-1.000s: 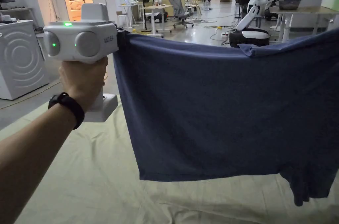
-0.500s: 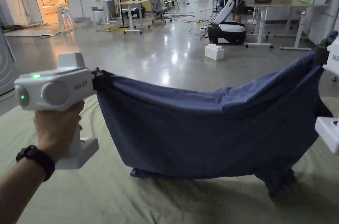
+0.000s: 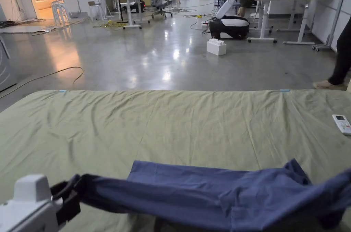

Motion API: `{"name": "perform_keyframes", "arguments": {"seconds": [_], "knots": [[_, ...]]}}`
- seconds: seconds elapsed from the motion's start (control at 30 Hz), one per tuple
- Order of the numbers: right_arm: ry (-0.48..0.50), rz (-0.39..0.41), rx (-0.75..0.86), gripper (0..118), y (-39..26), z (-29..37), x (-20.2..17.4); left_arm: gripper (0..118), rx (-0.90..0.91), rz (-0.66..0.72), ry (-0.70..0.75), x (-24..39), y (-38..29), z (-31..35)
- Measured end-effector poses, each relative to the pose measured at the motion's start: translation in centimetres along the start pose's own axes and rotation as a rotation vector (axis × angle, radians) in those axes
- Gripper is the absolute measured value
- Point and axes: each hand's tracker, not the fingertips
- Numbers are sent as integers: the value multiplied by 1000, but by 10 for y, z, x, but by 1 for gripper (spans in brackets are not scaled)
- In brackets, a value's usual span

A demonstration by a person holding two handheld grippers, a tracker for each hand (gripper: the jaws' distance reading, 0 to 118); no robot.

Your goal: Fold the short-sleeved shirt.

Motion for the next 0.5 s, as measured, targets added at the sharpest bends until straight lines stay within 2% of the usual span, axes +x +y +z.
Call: {"name": "perform_keyframes", "arguments": {"seconds": [0.03, 0.1, 0.17, 0.27, 0.33, 0.4, 0.47, 0.5], "knots": [[-18, 23, -31, 4, -13, 11, 4, 6, 8, -25, 32, 0, -14, 12], [-9, -76, -47, 4, -42, 39, 14, 6, 16, 105, -34, -7, -44, 36], [-21, -75, -92, 4, -64, 60, 18, 6, 12, 101, -40, -7, -69, 62], [-30, -107, -149, 4, -92, 77, 25, 6, -37, 120, -6, 1, -104, 87], [-27, -137, -208, 4, -107, 79, 31, 6, -104, 114, -38, -3, -125, 93], [-26, -133, -236, 4, -124, 79, 33, 6, -138, 104, -21, -10, -147, 91], [-39, -103, -303, 4, -135, 76, 37, 6, -198, 168, -55, -21, -163, 86], [-35, -103, -324, 4, -141, 74, 38, 6, -229, 152, -82, -26, -172, 82]]}}
